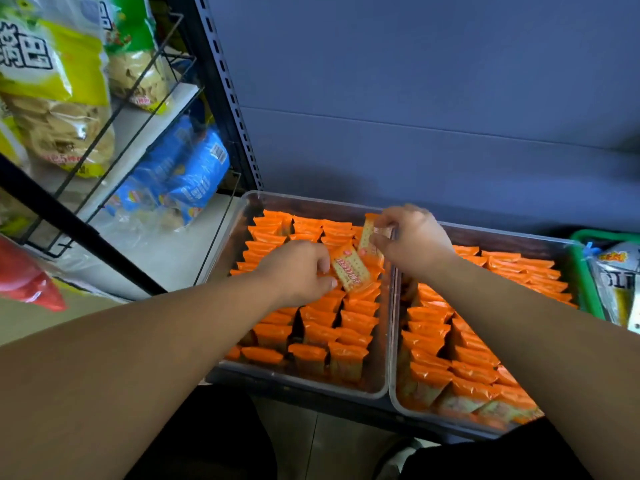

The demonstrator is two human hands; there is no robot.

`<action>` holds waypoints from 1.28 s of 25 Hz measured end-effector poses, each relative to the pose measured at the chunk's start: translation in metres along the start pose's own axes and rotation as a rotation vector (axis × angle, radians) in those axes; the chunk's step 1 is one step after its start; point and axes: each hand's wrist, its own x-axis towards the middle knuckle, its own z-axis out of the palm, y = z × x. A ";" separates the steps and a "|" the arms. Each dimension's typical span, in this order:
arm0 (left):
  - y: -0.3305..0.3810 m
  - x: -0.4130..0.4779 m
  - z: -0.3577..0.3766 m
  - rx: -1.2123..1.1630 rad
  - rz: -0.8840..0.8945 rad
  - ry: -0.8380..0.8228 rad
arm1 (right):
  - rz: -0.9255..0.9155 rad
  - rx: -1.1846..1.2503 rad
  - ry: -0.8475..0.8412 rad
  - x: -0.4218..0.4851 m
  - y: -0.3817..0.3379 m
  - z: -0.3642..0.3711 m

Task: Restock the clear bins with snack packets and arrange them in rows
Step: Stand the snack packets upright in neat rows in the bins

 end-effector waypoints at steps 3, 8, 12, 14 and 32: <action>0.012 0.022 -0.001 -0.111 -0.049 0.030 | 0.063 -0.053 -0.023 0.018 0.007 0.001; 0.013 0.032 0.013 -0.075 -0.068 -0.036 | 0.156 -0.188 -0.146 0.025 0.005 0.003; 0.003 0.030 0.012 -0.072 -0.043 -0.059 | 0.102 -0.260 -0.110 0.016 -0.002 0.006; 0.004 0.027 0.014 -0.072 -0.055 -0.066 | 0.061 -0.321 -0.100 0.010 -0.005 0.008; 0.094 -0.074 -0.022 -0.690 0.039 0.088 | 0.422 0.884 -0.107 -0.109 -0.005 -0.119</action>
